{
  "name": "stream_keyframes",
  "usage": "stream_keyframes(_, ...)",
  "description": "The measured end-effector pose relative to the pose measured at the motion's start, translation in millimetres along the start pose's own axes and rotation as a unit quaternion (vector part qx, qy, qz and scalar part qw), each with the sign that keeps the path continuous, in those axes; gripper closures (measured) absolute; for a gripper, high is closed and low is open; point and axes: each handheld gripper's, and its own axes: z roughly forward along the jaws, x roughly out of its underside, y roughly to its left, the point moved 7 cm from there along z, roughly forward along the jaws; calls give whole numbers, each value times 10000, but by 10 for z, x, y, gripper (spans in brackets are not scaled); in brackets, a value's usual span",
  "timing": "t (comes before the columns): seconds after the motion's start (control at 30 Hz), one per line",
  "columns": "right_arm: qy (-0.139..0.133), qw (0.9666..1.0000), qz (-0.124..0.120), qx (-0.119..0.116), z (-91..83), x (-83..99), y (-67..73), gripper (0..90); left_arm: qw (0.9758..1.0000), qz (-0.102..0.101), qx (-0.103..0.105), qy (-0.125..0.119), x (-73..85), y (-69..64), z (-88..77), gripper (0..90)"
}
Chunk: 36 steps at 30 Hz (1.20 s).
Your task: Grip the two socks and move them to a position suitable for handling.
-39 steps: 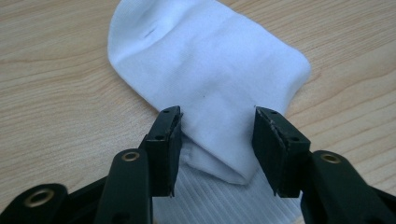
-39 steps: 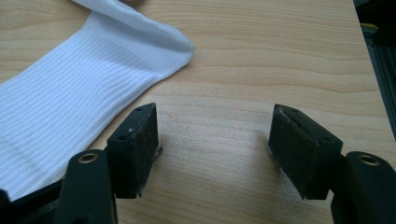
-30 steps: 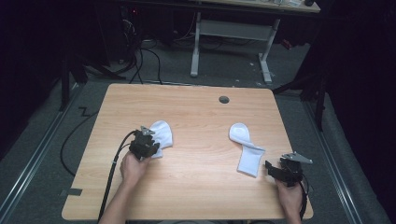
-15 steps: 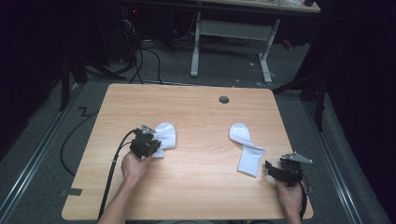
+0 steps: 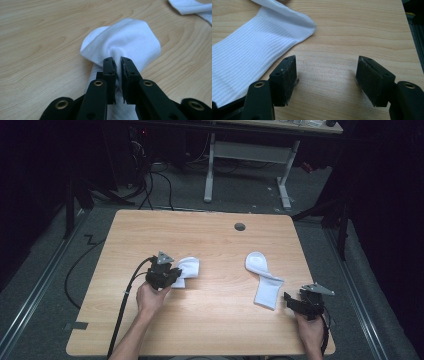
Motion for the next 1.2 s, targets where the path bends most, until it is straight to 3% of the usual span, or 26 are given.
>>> stream_keyframes(0.2, 2, 10000, 0, -6, 0, 0, 3, 331, 9998, -89, 148, -75, -33, -84, 1, 831)
stream_keyframes(0.63, 0, 10000, -21, -11, 1, 0, 4, 330, 9992, 181, 328, -156, -214, -381, 50, 831)
stream_keyframes(0.8, 1, 10000, -26, -17, 1, 0, 6, 331, 9988, 178, 429, -161, -256, -514, 137, 831)
stream_keyframes(1.2, 9, 10000, -29, -20, 0, 1, 11, 331, 9987, 303, 401, -58, -221, -643, 269, 830)
